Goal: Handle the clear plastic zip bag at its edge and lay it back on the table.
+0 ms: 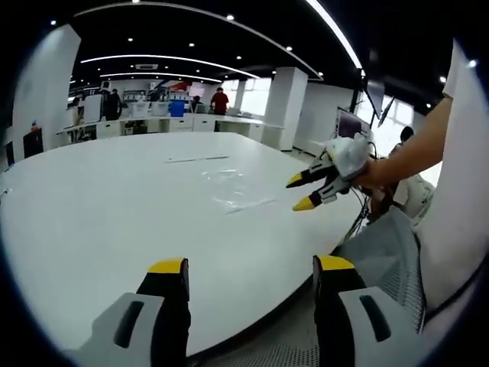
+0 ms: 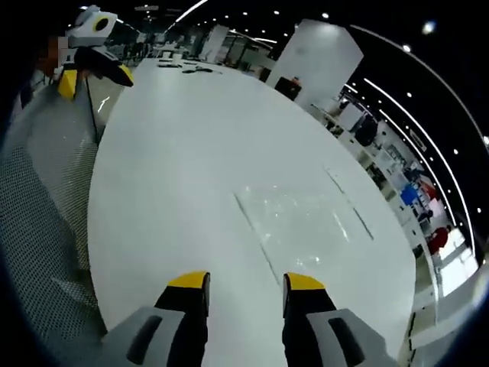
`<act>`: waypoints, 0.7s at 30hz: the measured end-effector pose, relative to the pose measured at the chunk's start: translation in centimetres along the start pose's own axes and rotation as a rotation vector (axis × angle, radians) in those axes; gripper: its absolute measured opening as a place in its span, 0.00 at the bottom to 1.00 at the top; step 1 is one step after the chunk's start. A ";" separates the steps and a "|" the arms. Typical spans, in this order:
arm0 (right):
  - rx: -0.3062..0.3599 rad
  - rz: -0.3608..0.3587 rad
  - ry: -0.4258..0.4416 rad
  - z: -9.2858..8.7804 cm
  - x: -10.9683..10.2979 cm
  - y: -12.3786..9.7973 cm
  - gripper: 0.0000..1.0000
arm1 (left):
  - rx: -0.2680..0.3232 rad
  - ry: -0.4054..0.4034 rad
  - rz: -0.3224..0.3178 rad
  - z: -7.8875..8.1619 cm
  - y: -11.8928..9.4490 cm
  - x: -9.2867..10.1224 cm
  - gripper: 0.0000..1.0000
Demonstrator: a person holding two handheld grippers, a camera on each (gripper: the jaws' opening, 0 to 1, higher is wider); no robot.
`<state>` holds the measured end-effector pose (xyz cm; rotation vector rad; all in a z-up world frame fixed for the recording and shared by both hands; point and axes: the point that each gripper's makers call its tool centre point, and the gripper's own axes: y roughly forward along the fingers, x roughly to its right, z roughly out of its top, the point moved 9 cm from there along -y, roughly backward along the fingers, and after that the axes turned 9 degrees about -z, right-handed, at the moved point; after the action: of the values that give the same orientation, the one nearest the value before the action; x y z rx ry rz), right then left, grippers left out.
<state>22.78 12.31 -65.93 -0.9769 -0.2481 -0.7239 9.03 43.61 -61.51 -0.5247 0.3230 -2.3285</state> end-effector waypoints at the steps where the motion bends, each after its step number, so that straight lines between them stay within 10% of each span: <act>1: -0.008 0.000 -0.022 -0.2 0.3 0.3 0.33 | 0.001 0.000 0.001 0.0 0.0 0.0 0.64; 21: -0.066 0.018 -0.213 -2.6 3.5 3.7 0.23 | 0.001 -0.011 0.028 -0.1 0.0 -0.7 0.64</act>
<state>27.46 9.90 -68.12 -1.1190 -0.4028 -0.6151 9.40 44.14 -61.80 -0.5290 0.3225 -2.2983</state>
